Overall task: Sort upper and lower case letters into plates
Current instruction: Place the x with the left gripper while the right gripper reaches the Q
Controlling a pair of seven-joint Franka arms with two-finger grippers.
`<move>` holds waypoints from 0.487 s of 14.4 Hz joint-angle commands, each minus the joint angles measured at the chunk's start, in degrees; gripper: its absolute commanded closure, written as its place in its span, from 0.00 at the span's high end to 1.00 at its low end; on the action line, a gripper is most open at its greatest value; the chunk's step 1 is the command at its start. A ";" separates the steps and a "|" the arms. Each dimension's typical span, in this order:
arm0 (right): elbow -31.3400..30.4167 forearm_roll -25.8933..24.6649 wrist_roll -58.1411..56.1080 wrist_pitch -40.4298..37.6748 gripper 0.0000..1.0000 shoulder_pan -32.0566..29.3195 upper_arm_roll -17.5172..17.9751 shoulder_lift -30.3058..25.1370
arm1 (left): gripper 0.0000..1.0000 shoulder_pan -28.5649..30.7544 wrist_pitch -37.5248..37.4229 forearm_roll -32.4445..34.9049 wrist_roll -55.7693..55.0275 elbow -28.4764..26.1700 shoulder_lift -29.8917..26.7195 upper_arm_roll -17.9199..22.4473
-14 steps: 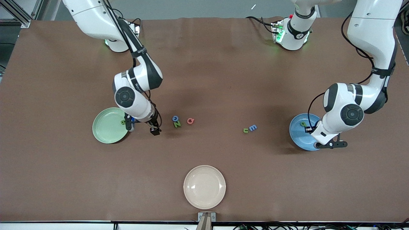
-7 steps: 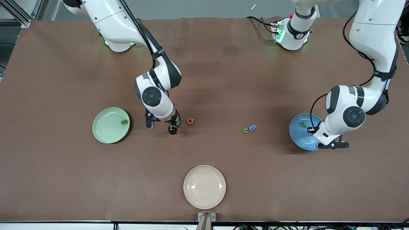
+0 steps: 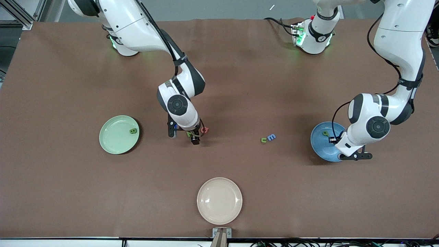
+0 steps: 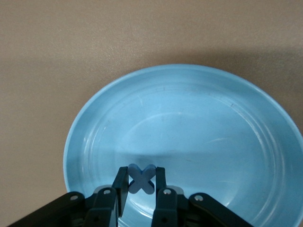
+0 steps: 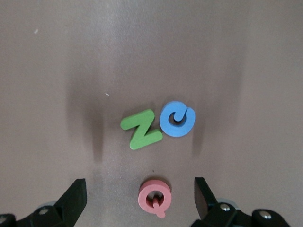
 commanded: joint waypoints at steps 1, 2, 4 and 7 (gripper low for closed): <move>0.93 -0.37 2.04 -0.54 1.00 1.42 -0.50 0.45 | 0.16 0.59 0.97 1.03 0.87 -0.32 -0.04 -0.35; 0.84 -0.37 2.12 -0.54 0.99 1.59 -0.50 0.62 | 0.16 0.59 0.97 1.03 0.87 -0.41 -0.04 -0.35; 0.84 -0.37 2.12 -0.46 0.97 2.21 -0.50 1.24 | 0.16 0.59 0.97 0.94 0.87 -0.41 0.22 -0.35; 0.84 -0.46 2.65 -0.37 0.96 2.56 -0.50 1.85 | 0.56 0.51 0.97 0.94 0.96 -0.24 -0.21 -0.44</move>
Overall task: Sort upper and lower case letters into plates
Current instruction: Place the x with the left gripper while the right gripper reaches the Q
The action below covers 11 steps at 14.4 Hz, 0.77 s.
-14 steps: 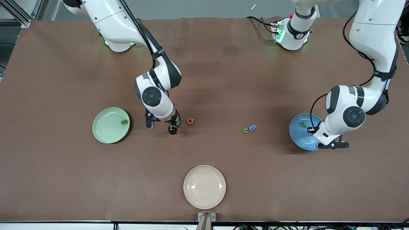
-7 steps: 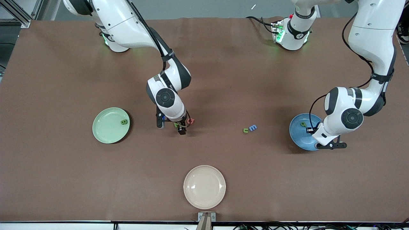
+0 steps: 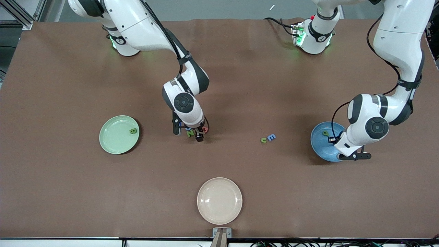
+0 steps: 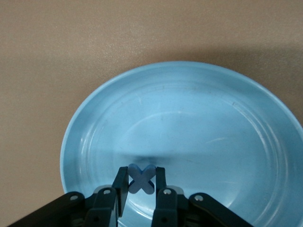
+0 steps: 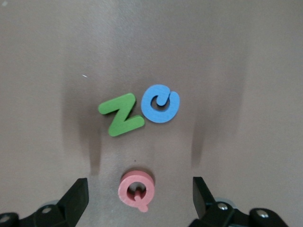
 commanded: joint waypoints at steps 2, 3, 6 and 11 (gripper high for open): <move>0.84 -0.54 1.76 0.08 0.93 0.80 -0.59 1.16 | 0.99 0.22 0.79 0.94 0.86 0.11 -1.32 -0.60; 0.84 -0.54 1.76 0.17 0.92 0.97 -0.59 1.43 | 1.00 0.13 0.53 0.94 0.60 0.29 -1.59 -0.87; 1.27 -0.54 1.76 0.43 0.85 1.33 -0.59 2.39 | 1.00 0.04 0.00 0.33 -0.98 0.47 -2.99 -3.50; 2.32 -0.45 1.76 0.43 0.72 1.33 -0.50 2.92 | 1.00 0.04 -1.49 0.06 -11.95 0.47 -3.43 -9.47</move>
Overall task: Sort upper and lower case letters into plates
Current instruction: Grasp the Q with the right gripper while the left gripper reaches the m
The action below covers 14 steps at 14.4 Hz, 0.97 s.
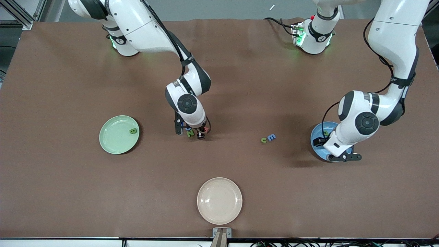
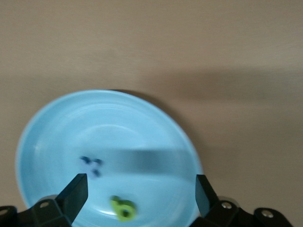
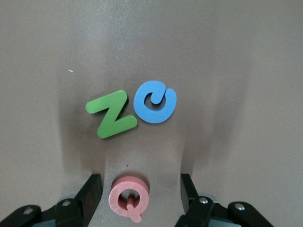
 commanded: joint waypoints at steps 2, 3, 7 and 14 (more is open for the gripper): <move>2.09 -0.38 1.42 0.18 0.67 0.76 -0.45 1.93 | 1.00 -0.20 -1.67 0.08 -8.09 -0.60 -1.00 -3.33; 2.26 -0.38 1.42 0.19 0.64 0.67 -0.45 2.02 | 1.00 -0.30 -1.67 0.08 -9.93 -0.60 -1.00 -4.37; 2.26 -0.29 1.42 0.19 0.44 0.76 -0.37 2.02 | 1.00 -3.89 -1.15 0.79 -19.78 0.37 0.05 -5.97; 2.26 -0.38 1.42 -0.08 0.00 0.15 -0.45 1.67 | 1.00 -8.55 -0.79 0.79 -32.50 1.69 1.81 -5.88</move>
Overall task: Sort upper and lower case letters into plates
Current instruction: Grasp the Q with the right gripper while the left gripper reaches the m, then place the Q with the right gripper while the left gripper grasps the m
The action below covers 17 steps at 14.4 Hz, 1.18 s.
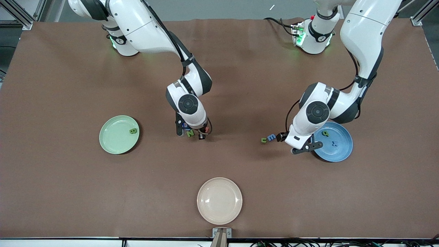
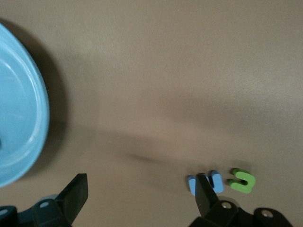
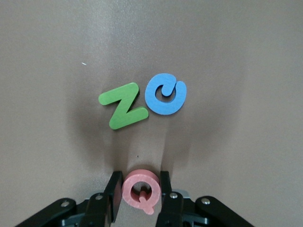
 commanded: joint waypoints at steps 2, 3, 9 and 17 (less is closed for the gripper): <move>0.21 -0.55 -0.46 -0.43 0.00 -1.07 -0.82 0.38 | 1.00 -0.92 0.00 0.87 -14.91 1.27 1.10 0.12; -0.05 -0.63 -3.08 -1.65 0.00 -2.29 -1.09 -1.11 | 1.00 -0.92 0.00 0.87 -18.88 1.35 1.10 0.03; -7.94 -0.81 -22.94 -7.11 0.00 -13.36 -1.18 -12.53 | 1.00 -1.89 0.00 0.96 -39.19 2.32 2.51 0.03; -28.17 -1.25 -49.05 5.02 0.00 -26.29 -1.53 -21.86 | 1.00 -4.78 0.00 0.00 -75.84 5.47 5.40 -0.06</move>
